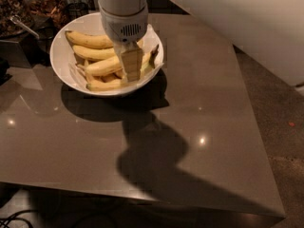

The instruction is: Pick banana from white bowl

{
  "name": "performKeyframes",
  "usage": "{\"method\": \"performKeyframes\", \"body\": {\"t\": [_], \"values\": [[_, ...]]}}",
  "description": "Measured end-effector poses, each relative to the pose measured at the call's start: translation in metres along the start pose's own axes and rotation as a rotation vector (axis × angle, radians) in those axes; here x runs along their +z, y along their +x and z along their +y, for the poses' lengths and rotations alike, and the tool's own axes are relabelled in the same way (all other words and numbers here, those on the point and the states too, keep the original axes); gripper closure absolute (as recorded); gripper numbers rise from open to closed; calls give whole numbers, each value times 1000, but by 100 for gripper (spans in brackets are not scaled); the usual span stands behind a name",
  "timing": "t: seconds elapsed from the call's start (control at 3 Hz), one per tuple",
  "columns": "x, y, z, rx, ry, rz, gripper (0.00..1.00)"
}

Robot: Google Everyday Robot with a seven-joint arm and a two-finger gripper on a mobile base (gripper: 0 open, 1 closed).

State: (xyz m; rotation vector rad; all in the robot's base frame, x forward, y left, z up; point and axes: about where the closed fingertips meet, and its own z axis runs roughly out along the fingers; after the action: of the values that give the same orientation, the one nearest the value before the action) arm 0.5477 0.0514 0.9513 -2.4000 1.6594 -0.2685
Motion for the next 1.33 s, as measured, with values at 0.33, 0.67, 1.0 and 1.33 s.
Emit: {"method": "performKeyframes", "body": {"t": [0.33, 0.67, 1.0, 1.33], "values": [[0, 0, 0, 0, 0, 0, 0], [4, 2, -1, 35, -12, 11, 0], [7, 7, -4, 93, -36, 11, 18], [6, 11, -9, 127, -50, 0, 40]]}}
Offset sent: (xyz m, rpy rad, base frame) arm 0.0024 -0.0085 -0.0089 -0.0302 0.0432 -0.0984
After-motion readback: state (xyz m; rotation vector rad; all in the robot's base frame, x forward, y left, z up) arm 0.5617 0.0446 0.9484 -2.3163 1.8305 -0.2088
